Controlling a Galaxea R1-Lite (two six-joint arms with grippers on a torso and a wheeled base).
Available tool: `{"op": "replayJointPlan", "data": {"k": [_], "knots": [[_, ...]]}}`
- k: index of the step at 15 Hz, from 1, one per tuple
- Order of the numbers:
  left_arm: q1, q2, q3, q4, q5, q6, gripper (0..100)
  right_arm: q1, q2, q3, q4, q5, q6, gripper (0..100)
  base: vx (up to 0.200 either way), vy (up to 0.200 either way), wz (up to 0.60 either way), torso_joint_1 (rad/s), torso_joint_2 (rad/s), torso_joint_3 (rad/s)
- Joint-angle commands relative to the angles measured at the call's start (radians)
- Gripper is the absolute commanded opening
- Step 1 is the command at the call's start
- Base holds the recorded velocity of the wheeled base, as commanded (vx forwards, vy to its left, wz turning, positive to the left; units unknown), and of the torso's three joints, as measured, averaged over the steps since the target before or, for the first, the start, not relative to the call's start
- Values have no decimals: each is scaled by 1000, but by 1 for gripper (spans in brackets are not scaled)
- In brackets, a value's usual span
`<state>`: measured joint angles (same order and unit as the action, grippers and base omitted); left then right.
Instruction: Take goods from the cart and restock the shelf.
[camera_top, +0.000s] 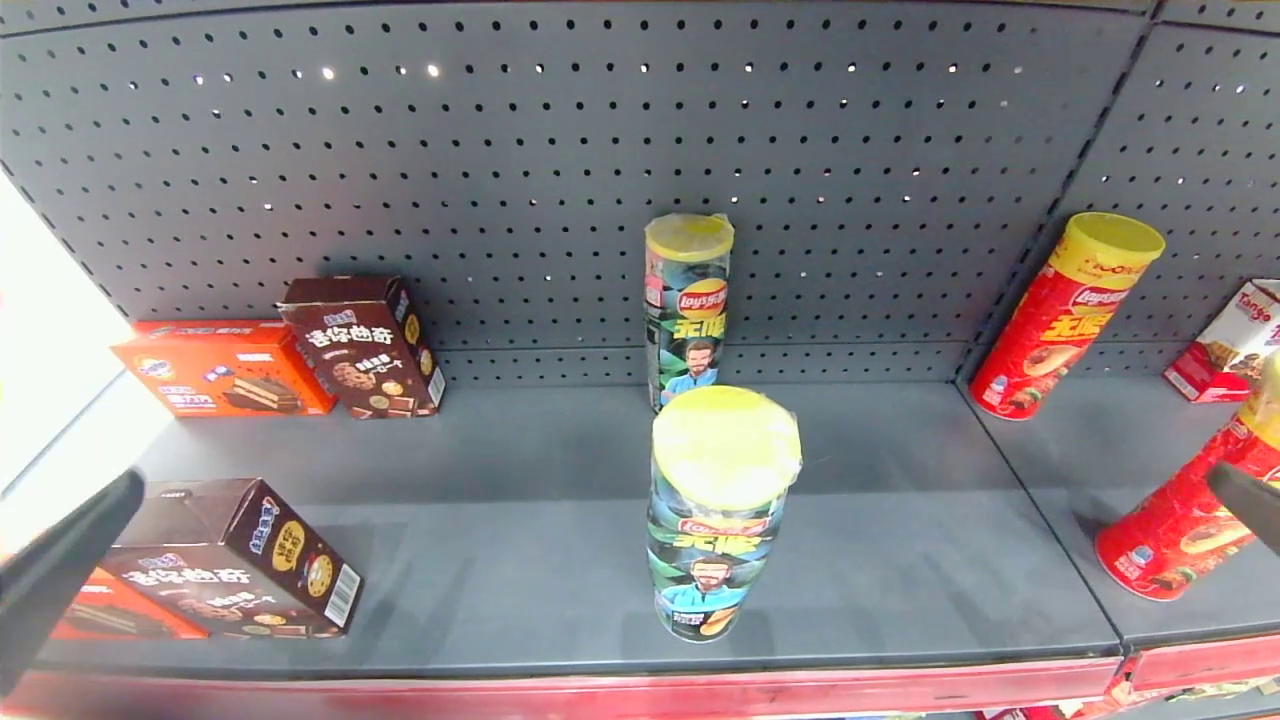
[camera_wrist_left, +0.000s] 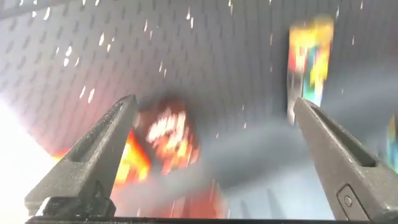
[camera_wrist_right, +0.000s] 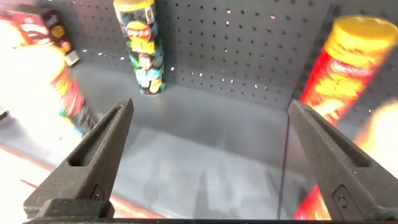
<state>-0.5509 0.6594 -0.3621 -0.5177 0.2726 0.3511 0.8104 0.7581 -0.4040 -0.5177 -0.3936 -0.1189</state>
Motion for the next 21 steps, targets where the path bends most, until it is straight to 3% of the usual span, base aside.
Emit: {"op": "replayJointPlan", "data": {"k": [1,4,6,9,11,12,14,17,18,19,20,21], "knots": [[3,-422,49,335,-16,34,100,9,-195,96,50,56,-1,100,0,0,0,0,0,0],[31,-589,103,418,-36,40,100,9,-336,168,205,113,-1,100,0,0,0,0,0,0],[42,-658,201,418,-53,42,100,9,-433,229,301,156,-1,100,0,0,0,0,0,0],[42,-659,351,406,-82,46,100,7,-565,327,427,173,-1,100,0,0,0,0,0,0],[42,-659,362,439,-84,54,100,-11,-605,390,481,159,-4,100,0,0,0,0,0,0],[43,-659,362,441,-82,49,100,-31,-597,387,490,154,-4,100,0,0,0,0,0,0],[66,-609,362,441,-82,35,100,-180,-514,387,492,150,16,100,0,0,0,0,0,0],[186,-468,362,442,-81,-6,100,-451,-375,387,493,156,56,100,0,0,0,0,0,0],[216,-455,362,442,-79,-9,100,-508,-373,387,493,156,56,100,0,0,0,0,0,0],[216,-455,362,442,-79,-9,100,-508,-373,387,493,156,56,100,0,0,0,0,0,0],[411,-445,362,444,-79,-12,100,-728,-433,387,493,167,70,100,0,0,0,0,0,0],[497,-457,362,442,-85,-14,100,-786,-516,387,496,210,82,100,0,0,0,0,0,0]]}}
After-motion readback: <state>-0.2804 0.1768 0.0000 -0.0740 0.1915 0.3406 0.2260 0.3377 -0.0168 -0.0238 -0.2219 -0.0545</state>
